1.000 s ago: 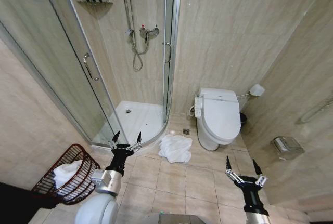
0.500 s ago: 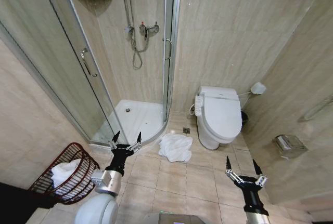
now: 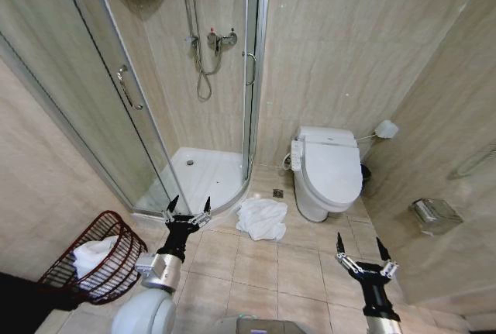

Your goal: Discard the used towel into the hamper.

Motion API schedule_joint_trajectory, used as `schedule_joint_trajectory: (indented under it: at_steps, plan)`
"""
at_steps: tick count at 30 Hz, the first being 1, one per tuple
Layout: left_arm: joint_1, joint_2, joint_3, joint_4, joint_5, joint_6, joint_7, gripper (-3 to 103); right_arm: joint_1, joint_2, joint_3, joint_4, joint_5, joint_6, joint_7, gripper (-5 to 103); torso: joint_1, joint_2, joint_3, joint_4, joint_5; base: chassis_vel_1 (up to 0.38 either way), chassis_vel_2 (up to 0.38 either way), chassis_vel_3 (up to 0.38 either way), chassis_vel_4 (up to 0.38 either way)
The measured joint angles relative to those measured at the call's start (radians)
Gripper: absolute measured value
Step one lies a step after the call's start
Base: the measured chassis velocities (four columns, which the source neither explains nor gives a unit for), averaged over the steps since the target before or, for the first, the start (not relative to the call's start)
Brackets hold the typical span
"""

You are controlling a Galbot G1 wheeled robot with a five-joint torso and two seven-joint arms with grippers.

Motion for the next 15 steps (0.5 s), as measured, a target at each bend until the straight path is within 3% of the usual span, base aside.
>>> schedule_joint_trajectory:
  at_steps: [15]
  plan:
    - [0.000,0.000,0.000,0.000,0.000,0.000,0.000,100,0.000,0.000,0.000,0.000,0.000,0.000,0.000,100,-0.029,-0.069,-0.039,0.0000,0.0000,0.000,0.000,0.000,0.000]
